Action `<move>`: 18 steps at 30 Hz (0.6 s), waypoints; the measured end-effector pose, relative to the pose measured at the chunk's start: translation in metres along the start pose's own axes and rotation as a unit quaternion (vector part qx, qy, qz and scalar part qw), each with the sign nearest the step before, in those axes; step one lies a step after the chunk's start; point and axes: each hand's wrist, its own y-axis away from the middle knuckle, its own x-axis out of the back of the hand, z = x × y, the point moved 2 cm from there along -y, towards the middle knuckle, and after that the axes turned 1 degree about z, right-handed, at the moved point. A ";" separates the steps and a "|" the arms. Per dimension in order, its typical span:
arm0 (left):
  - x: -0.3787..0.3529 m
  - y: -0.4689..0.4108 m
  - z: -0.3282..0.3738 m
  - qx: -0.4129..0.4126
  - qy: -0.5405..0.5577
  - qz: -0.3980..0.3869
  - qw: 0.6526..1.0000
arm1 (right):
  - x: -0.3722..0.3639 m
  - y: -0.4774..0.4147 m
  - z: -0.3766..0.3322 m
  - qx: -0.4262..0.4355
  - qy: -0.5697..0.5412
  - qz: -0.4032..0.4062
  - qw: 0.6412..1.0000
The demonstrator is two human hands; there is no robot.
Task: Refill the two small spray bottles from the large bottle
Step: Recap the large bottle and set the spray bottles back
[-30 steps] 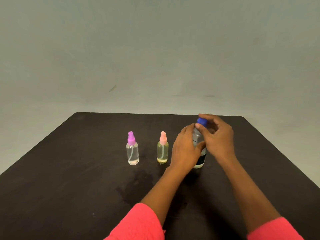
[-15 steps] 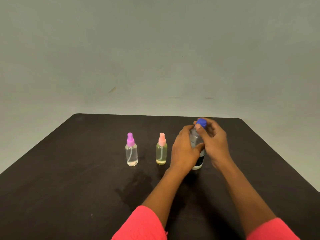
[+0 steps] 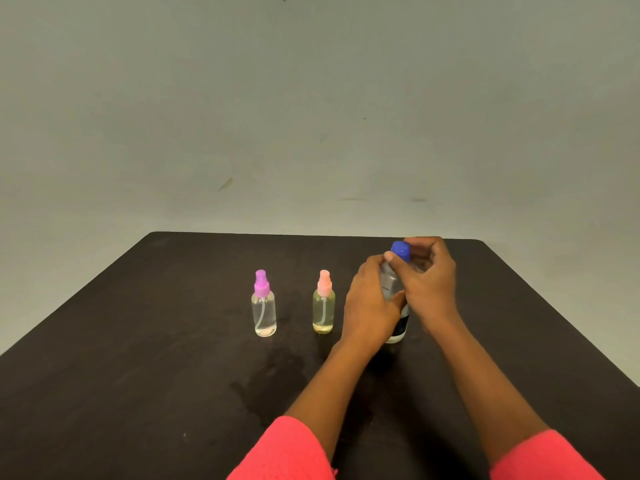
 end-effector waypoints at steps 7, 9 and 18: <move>0.000 -0.001 -0.002 0.003 0.015 0.006 1.000 | -0.006 0.002 0.001 -0.020 -0.042 -0.042 0.998; 0.000 0.000 -0.002 -0.002 0.014 0.005 1.000 | -0.002 0.003 0.004 -0.014 -0.059 -0.058 0.996; -0.003 -0.001 -0.003 0.012 0.013 0.010 1.000 | -0.012 0.000 -0.004 -0.036 0.047 0.050 0.997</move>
